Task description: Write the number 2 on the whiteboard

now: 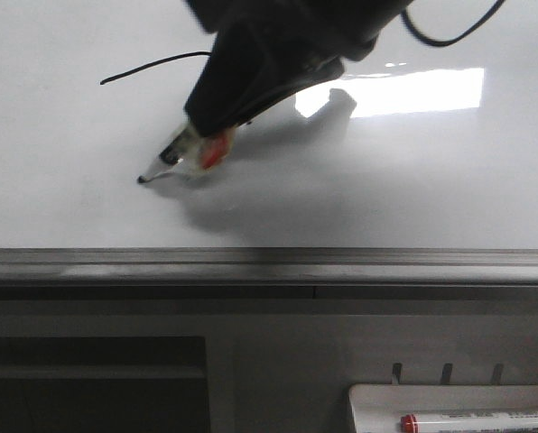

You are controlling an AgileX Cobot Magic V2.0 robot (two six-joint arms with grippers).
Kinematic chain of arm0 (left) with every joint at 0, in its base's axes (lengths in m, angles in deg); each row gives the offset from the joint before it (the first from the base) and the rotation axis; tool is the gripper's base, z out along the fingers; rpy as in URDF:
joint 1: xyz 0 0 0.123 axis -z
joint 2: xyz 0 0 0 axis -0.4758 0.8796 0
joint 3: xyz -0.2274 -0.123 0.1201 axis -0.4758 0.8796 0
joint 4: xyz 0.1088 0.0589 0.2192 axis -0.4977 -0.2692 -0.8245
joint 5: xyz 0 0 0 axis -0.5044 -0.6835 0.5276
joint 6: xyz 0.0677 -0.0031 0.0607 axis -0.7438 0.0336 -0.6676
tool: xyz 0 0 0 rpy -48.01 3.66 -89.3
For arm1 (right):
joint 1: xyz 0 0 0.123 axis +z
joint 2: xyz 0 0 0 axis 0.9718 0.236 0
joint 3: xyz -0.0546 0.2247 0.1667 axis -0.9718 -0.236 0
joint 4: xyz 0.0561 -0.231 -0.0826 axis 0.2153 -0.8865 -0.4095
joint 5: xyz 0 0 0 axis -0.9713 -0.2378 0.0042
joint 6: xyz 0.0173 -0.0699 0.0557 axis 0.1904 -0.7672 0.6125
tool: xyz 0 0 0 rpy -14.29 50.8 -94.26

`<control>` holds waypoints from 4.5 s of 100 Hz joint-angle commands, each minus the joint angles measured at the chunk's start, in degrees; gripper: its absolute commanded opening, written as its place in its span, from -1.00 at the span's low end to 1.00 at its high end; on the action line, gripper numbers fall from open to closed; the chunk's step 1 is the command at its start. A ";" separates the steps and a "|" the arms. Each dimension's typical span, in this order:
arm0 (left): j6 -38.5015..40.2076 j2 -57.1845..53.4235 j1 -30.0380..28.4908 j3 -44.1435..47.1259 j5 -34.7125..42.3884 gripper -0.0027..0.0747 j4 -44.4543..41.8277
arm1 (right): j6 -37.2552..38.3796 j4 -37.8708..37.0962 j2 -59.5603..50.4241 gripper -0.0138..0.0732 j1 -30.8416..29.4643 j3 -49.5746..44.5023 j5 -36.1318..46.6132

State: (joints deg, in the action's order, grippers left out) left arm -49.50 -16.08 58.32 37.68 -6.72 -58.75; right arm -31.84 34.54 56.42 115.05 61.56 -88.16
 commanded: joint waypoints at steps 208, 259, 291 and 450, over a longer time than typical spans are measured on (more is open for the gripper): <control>-35.86 45.59 0.63 -35.82 -40.74 -0.04 30.43 | -29.97 2.69 -21.32 -0.82 19.60 7.33 -5.87; -35.86 50.20 0.63 -35.82 -40.63 -0.52 25.45 | -29.97 2.94 -21.32 -0.82 21.12 7.36 -5.78; -35.86 52.95 0.63 -35.82 -39.89 -0.86 25.67 | -29.97 3.17 -21.32 -0.82 21.12 7.36 -5.78; -59.38 61.35 -10.73 -6.73 14.57 -0.98 68.43 | -9.95 11.95 -40.98 -0.85 -10.27 -12.75 -4.74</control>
State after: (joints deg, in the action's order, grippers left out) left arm -98.80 45.50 47.90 33.71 8.12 1.13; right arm -41.88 44.01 15.93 105.18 47.48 -96.36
